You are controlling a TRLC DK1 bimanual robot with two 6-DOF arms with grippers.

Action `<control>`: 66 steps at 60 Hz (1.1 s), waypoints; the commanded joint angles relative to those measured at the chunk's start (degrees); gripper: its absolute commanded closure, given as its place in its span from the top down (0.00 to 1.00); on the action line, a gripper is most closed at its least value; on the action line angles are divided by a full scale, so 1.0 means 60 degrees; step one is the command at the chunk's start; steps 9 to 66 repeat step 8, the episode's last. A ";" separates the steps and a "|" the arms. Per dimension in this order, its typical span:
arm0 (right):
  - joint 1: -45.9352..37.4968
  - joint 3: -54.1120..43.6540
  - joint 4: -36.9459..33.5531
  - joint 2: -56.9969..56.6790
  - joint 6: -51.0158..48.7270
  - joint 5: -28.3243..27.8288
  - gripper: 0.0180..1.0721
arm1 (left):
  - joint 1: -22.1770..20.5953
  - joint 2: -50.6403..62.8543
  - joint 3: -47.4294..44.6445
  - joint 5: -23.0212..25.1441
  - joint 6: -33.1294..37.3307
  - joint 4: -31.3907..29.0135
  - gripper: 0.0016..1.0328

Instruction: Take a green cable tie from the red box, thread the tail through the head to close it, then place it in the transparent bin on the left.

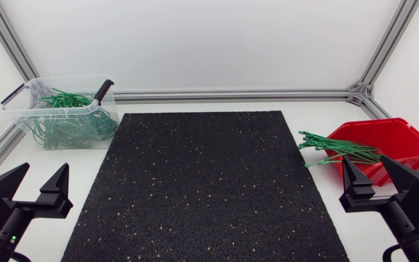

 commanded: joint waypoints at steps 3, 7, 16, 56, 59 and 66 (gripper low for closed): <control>0.0067 -0.0220 0.0140 -0.0075 0.0213 0.0089 0.96 | -0.0093 -0.0155 -0.0417 0.0053 -0.0206 -0.0027 0.97; 0.0067 -0.0220 0.0140 -0.0075 0.0213 0.0089 0.96 | -0.0093 -0.0155 -0.0417 0.0053 -0.0206 -0.0027 0.97; 0.0067 -0.0220 0.0140 -0.0075 0.0213 0.0089 0.96 | -0.0093 -0.0155 -0.0417 0.0053 -0.0206 -0.0027 0.97; 0.0067 -0.0220 0.0140 -0.0075 0.0213 0.0089 0.96 | -0.0093 -0.0155 -0.0417 0.0053 -0.0206 -0.0027 0.97; 0.0067 -0.0220 0.0140 -0.0075 0.0213 0.0089 0.96 | -0.0093 -0.0155 -0.0417 0.0053 -0.0206 -0.0027 0.97; 0.0067 -0.0220 0.0140 -0.0075 0.0213 0.0089 0.96 | -0.0093 -0.0155 -0.0417 0.0053 -0.0206 -0.0027 0.97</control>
